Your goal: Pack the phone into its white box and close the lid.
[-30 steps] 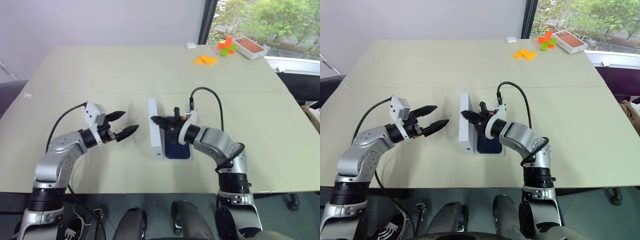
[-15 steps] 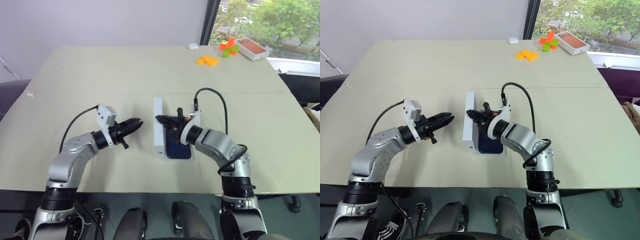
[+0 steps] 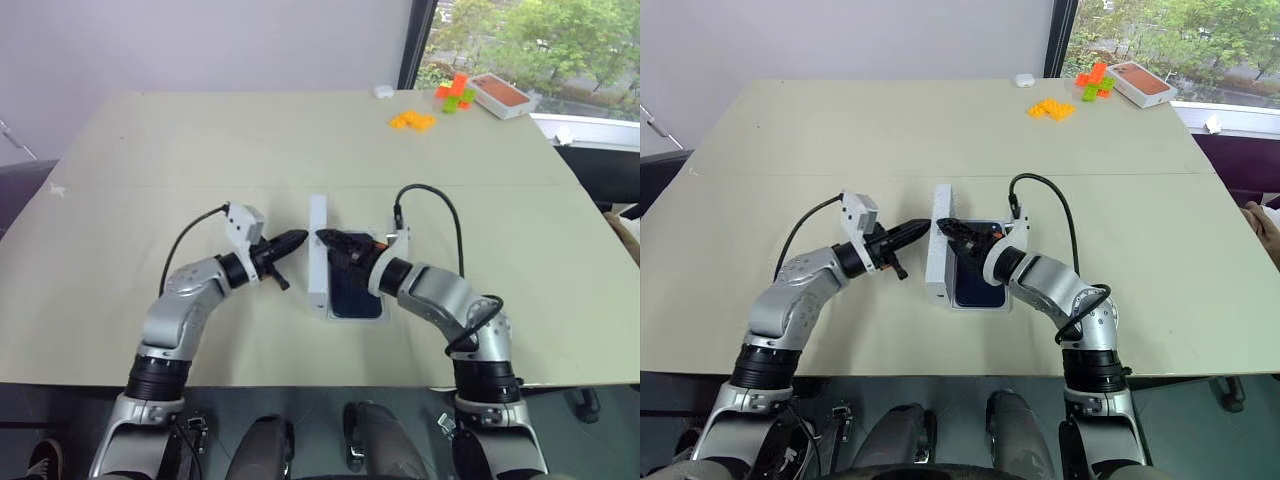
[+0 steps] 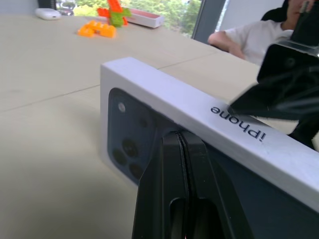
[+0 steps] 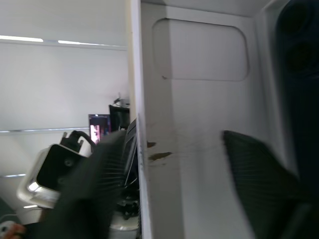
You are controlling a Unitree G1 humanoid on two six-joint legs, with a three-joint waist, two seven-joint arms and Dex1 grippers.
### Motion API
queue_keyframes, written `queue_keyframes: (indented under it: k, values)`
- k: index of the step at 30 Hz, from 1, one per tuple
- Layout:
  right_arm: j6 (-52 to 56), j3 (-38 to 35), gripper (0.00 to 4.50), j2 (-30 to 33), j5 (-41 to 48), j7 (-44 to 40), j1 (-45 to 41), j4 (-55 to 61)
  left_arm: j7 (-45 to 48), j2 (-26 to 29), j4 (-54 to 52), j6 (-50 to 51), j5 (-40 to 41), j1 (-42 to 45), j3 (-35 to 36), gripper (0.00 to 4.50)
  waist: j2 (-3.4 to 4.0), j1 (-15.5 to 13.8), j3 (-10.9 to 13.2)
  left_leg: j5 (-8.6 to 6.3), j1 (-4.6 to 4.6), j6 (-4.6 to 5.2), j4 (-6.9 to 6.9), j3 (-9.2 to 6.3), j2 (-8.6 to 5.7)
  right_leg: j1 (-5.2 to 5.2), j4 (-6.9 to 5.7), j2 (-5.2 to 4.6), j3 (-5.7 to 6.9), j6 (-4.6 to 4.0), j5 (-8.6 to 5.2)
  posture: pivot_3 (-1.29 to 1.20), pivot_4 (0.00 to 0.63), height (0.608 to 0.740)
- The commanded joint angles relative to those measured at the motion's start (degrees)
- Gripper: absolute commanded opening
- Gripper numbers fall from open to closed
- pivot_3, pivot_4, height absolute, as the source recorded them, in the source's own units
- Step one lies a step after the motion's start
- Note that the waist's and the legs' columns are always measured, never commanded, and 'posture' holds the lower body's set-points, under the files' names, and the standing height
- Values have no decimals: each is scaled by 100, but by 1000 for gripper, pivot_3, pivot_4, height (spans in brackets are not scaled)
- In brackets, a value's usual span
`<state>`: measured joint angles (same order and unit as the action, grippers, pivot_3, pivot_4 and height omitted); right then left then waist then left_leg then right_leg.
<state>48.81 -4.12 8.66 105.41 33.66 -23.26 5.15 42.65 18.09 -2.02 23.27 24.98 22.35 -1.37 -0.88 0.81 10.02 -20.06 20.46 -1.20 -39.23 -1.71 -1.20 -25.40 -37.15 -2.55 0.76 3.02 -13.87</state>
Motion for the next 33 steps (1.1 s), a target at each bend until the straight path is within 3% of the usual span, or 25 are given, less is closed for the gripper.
queue_keyframes:
  k: [1, 7, 9, 10, 12, 17, 21, 25, 33]
  values:
    - [193, 1, 4489, 341, -320, -482, -205, 161, -5, -28, -68, -104, -15, 69, 5, 0, 0, 0, 0, 0, -1, 0, 0, 0, 0, 0, -1, 0, 0, 0, 0, 0, 150, 740]
    - [761, -46, 4489, 1624, -1512, -2210, -764, -56, 11, -109, -15, -120, -54, 92, -10, 0, 0, -13, 0, 0, 0, 3, -1, 2, -2, 2, 4, 3, 1, 0, 0, 0, 150, 740]
    - [797, 31, 4489, 2176, -2211, -3111, -874, 3, 25, -136, -1, -116, -47, 107, -18, 0, 2, -20, 1, -2, 0, 6, 0, 0, 0, 2, 5, 6, 1, 1, 0, 0, 150, 740]
    - [515, 232, 4489, 2655, -2969, -3833, -955, -12, 27, -186, 37, -116, -63, 142, -65, 0, 2, -27, 2, -2, 2, 7, 1, -1, 0, 1, 6, 6, 2, 1, 0, 0, 150, 740]
    - [237, 241, 4489, 3018, -3664, -4483, -1122, -355, 40, -280, 84, -129, -95, 195, -162, 0, 4, -39, 4, -3, 4, 8, 0, 1, -5, 1, 10, 3, 3, 2, -1, 0, 150, 740]
    - [-133, 528, 4489, 3220, -4827, -5554, -1194, -504, 81, -427, 160, -106, -103, 256, -283, 0, 2, -10, 4, -4, -2, 9, -2, 3, -3, 9, 16, 4, 1, 9, 4, 0, 150, 740]
    - [-507, 527, 4489, 3079, -5614, -5894, -1284, -767, 105, -565, 303, -116, -129, 359, -410, 0, 2, -27, 4, -3, -3, 9, -1, 0, 0, 5, 7, 6, 1, 9, 4, 0, 150, 740]
    - [-1605, 1316, 4489, 3468, -7192, -6848, -1087, -748, 88, -680, 299, -27, -137, 382, -549, 0, 2, -27, 4, -3, 0, 8, -4, 3, -5, 6, 13, 2, 0, 9, 4, 0, 150, 740]
    - [-1745, 1069, 4489, 3028, -7649, -7184, -984, -747, -130, -475, 278, -156, -164, 434, -129, 0, 2, -21, 5, -1, -7, 4, -3, 1, -3, 5, 6, 2, 0, 8, 5, 0, 150, 740]
